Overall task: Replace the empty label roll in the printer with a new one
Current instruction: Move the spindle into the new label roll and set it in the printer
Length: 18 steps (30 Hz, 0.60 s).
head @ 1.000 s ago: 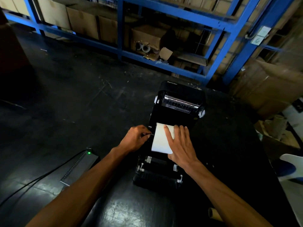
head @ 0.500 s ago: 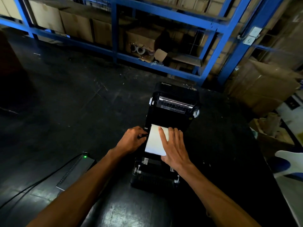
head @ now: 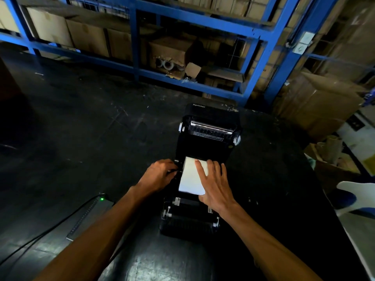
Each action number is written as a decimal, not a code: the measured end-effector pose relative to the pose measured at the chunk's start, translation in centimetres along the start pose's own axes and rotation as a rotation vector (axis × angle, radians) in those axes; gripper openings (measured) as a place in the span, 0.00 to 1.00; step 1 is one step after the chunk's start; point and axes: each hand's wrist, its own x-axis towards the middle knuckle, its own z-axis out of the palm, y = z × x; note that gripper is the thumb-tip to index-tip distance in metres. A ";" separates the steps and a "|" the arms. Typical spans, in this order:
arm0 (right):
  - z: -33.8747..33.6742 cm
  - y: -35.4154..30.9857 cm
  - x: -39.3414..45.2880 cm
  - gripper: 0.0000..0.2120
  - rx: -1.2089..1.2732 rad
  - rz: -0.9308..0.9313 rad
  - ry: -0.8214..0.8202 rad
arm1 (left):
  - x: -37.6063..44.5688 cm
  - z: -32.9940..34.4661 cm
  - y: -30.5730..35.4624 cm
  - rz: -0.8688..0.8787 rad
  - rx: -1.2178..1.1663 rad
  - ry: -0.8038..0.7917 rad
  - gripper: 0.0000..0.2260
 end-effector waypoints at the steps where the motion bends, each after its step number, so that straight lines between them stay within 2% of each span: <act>1: 0.1 0.1 0.0 0.51 0.023 -0.007 -0.005 | -0.1 0.0 0.1 0.003 0.002 -0.002 0.08; 6: 0.4 0.2 0.4 0.51 0.075 -0.041 -0.014 | -0.4 -0.2 -0.2 -0.055 0.014 0.027 0.07; 11: 0.7 0.2 0.5 0.51 0.121 -0.035 -0.005 | -0.7 -0.1 -0.3 -0.106 -0.093 0.025 0.07; 18: 0.6 0.5 0.6 0.49 0.226 -0.046 0.011 | -0.8 1.0 0.3 -0.152 -0.047 0.009 0.12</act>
